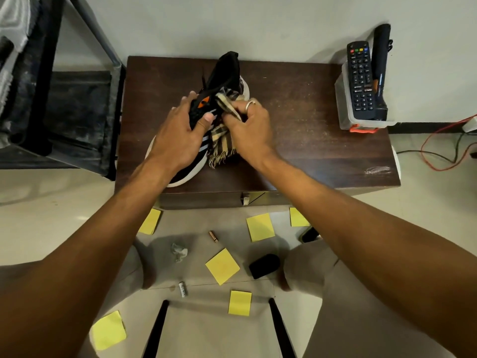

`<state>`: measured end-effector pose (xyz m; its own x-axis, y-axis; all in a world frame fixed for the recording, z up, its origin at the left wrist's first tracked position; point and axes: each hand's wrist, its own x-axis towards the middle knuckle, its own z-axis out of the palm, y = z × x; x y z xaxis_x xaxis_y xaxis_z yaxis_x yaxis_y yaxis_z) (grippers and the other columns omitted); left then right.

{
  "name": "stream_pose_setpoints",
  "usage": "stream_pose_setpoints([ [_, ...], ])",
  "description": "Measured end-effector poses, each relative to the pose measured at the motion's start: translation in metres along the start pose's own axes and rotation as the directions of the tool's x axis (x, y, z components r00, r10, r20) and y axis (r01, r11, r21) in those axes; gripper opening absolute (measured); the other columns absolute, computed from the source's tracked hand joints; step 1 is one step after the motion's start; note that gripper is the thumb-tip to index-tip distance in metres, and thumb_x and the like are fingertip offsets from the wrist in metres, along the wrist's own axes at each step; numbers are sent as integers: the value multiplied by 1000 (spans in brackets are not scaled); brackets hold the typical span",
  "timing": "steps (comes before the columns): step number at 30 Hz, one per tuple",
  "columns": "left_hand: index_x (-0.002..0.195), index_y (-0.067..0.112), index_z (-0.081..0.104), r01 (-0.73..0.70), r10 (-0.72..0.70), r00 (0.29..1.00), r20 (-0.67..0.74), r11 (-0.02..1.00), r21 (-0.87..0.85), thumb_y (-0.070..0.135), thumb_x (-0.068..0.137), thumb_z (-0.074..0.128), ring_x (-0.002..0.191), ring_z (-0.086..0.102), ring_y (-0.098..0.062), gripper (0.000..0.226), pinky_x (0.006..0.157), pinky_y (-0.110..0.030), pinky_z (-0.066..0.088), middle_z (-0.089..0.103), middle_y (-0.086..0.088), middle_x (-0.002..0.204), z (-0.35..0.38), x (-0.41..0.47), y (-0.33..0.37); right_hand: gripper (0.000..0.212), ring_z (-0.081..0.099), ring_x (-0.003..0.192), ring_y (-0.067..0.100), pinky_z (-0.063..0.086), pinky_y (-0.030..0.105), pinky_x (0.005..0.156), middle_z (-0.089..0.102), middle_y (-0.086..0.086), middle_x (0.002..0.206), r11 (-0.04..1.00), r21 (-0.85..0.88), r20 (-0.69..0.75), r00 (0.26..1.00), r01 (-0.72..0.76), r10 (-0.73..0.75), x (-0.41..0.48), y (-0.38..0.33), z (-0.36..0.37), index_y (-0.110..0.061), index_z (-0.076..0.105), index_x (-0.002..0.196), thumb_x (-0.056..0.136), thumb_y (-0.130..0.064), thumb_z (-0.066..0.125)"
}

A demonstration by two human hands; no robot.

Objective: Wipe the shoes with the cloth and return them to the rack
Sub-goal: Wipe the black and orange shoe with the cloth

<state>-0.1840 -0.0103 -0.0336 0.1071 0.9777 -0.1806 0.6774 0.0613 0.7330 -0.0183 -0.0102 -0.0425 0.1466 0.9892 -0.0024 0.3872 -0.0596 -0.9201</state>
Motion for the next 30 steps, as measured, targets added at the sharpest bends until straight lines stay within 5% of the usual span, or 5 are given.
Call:
stream_pose_setpoints([
  [10,148,27,49,18,-19,1000,-13,992,-125,50,104,48,129,54,-17,50,98,-33,42,61,3,139,-7,1,2,17,62,66,9,49,28,63,68,-1,71,995,-98,488,872,16,34,-44,-7,3,-19,71,68,82,-8,71],
  [17,156,26,40,-8,-26,980,197,985,172,30,102,60,156,16,-16,58,126,-37,17,35,-1,163,-52,12,8,30,47,59,5,41,31,59,52,-8,56,992,107,-77,994,-67,76,-7,-4,-27,-19,56,54,81,-10,63],
  [22,152,22,44,-25,-33,983,182,951,308,18,98,65,142,44,-28,58,118,-38,31,48,-6,154,-64,13,18,25,41,51,4,38,24,50,48,-3,56,944,277,-265,930,-181,256,6,-7,-36,-9,56,61,85,-3,61],
  [26,157,38,30,-78,22,982,187,951,300,22,92,71,157,11,-25,78,127,-51,4,26,-5,167,-56,6,28,24,59,60,10,50,32,57,62,-4,60,928,238,-146,934,-286,325,16,-8,-39,-19,68,66,87,-12,60],
  [30,159,39,23,-173,127,978,168,938,299,67,78,73,157,6,-26,98,123,-64,1,20,4,169,-35,7,29,31,68,65,23,61,47,64,68,0,62,905,231,-28,927,-357,373,14,-12,-33,-21,67,62,92,-13,60],
])
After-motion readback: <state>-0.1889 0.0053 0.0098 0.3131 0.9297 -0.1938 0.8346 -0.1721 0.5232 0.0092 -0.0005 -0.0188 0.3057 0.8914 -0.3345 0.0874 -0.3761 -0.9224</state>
